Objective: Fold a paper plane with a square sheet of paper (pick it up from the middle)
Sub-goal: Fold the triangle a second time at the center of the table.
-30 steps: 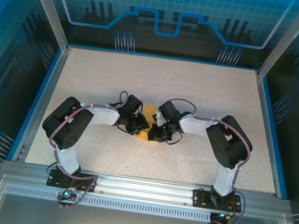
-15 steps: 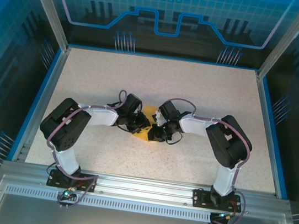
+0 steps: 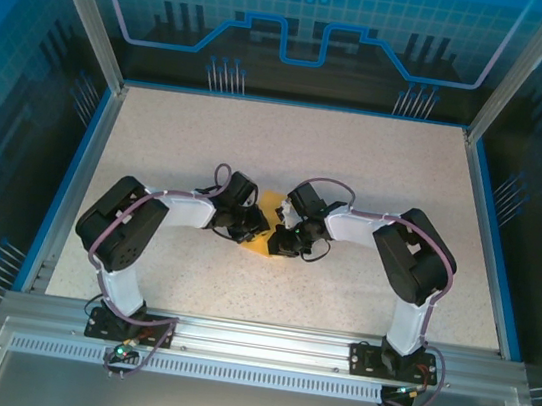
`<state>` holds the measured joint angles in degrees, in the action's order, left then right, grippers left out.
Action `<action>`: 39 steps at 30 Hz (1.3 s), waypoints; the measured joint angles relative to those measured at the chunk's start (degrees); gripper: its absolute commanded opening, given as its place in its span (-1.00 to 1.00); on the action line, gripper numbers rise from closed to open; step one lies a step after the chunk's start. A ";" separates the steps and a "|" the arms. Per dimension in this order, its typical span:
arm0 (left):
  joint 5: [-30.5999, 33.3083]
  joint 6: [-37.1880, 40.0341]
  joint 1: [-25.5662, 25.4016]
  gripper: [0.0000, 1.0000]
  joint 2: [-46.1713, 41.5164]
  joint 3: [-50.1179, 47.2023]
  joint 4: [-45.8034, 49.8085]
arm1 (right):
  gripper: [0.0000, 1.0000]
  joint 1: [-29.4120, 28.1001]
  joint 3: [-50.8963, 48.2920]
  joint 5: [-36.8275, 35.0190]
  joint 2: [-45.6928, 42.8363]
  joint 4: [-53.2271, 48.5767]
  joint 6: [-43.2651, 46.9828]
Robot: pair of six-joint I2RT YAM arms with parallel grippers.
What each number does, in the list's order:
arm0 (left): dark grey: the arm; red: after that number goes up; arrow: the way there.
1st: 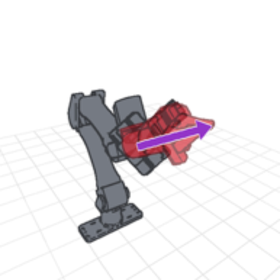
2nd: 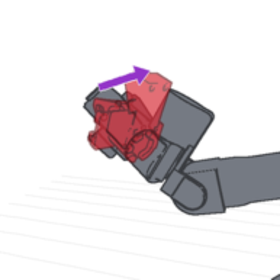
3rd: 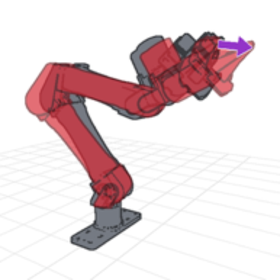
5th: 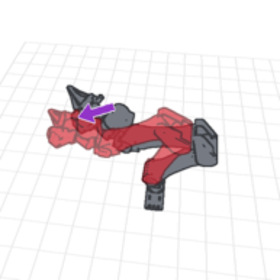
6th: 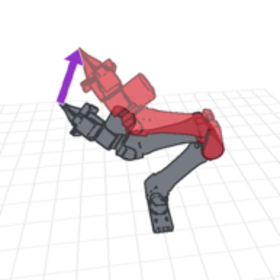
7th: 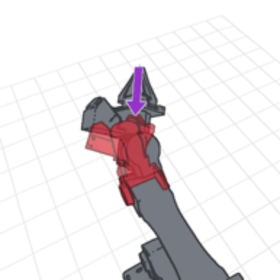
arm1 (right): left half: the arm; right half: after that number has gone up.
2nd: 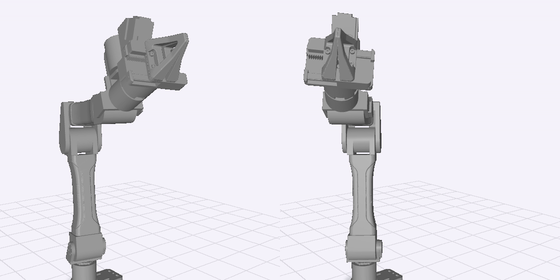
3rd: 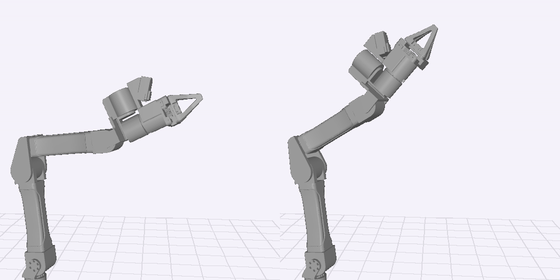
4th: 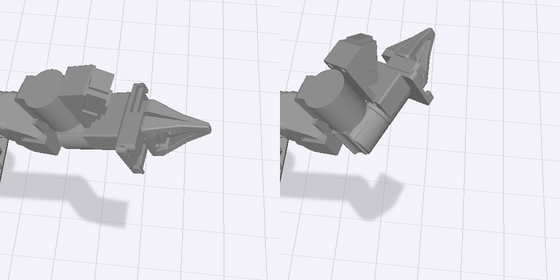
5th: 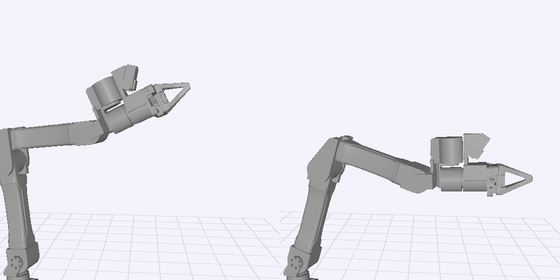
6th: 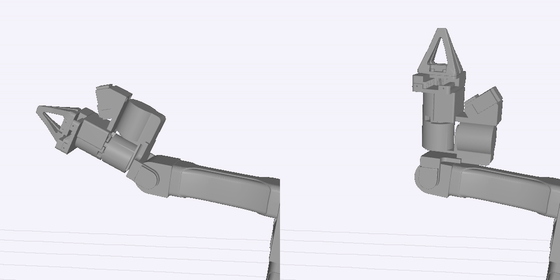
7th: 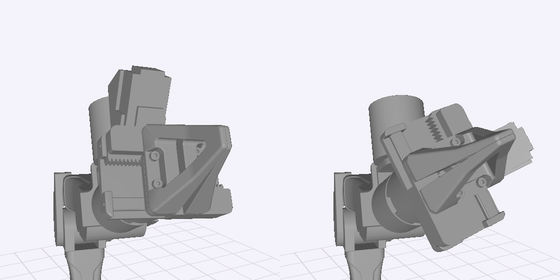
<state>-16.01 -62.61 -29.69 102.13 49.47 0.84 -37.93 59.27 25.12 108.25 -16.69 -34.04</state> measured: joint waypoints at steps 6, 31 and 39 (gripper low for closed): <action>0.37 0.15 0.00 -0.69 0.04 0.22 0.59 | -0.67 0.09 1.40 -0.79 -0.37 -1.81 -0.13; 0.37 -0.76 0.02 -0.75 0.04 -0.04 0.28 | -0.81 0.39 5.57 -9.73 -0.90 -2.89 -1.99; 0.35 -0.74 0.07 -0.75 0.04 -0.09 0.13 | -0.82 3.15 8.28 -9.31 3.54 -2.16 -1.97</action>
<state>-15.66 -63.35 -29.63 102.17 49.39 0.97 -34.79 67.55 15.81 111.79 -18.85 -36.01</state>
